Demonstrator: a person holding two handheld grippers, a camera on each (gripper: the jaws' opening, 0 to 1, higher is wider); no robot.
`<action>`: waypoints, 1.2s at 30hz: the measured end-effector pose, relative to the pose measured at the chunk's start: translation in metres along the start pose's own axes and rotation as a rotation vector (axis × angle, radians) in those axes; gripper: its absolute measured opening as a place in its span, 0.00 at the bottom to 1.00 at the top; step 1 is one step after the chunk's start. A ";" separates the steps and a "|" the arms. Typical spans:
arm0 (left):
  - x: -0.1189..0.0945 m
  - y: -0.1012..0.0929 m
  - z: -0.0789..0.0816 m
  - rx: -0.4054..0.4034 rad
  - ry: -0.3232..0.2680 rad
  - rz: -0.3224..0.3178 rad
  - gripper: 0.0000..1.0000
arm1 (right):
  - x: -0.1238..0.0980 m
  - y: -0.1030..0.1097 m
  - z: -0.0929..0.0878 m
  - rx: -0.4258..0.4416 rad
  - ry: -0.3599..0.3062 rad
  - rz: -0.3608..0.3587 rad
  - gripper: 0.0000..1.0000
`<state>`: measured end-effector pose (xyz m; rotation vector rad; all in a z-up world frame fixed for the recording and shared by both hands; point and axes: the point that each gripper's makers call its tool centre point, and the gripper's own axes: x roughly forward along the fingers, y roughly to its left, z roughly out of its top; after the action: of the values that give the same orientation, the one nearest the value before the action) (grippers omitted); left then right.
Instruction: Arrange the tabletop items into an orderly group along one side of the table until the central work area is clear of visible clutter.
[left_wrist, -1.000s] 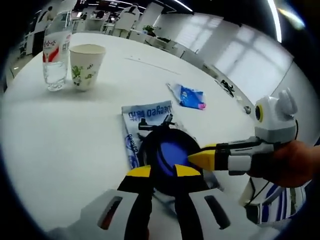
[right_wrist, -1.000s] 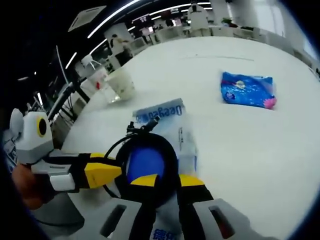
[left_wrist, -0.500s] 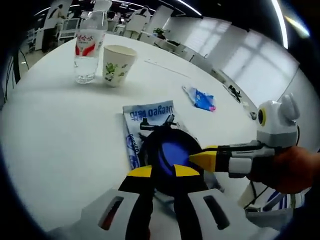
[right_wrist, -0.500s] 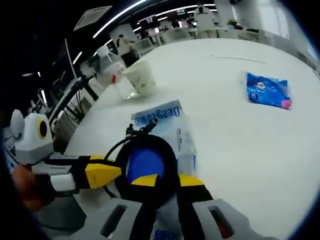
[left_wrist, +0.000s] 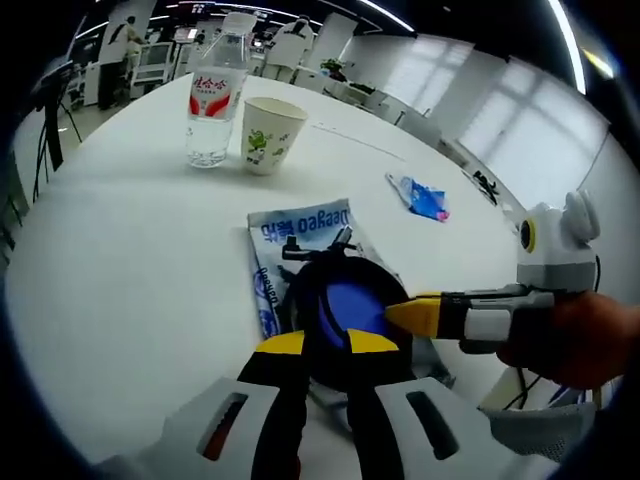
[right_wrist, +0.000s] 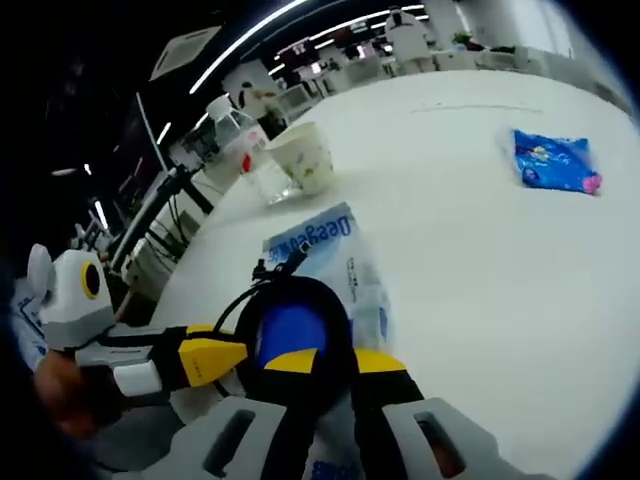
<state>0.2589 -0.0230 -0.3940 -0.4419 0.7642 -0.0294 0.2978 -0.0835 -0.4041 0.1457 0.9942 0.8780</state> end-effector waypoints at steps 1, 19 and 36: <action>-0.001 -0.001 -0.001 0.004 0.002 0.007 0.10 | -0.001 -0.004 -0.001 -0.003 0.008 0.007 0.08; -0.015 -0.006 -0.013 -0.061 -0.036 0.088 0.14 | -0.001 0.003 -0.007 -0.114 0.109 0.104 0.10; -0.018 -0.010 -0.020 -0.186 -0.085 0.123 0.09 | -0.017 0.006 -0.011 -0.211 0.164 0.140 0.07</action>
<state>0.2335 -0.0366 -0.3909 -0.5690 0.7117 0.1754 0.2812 -0.0944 -0.3958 -0.0373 1.0459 1.1307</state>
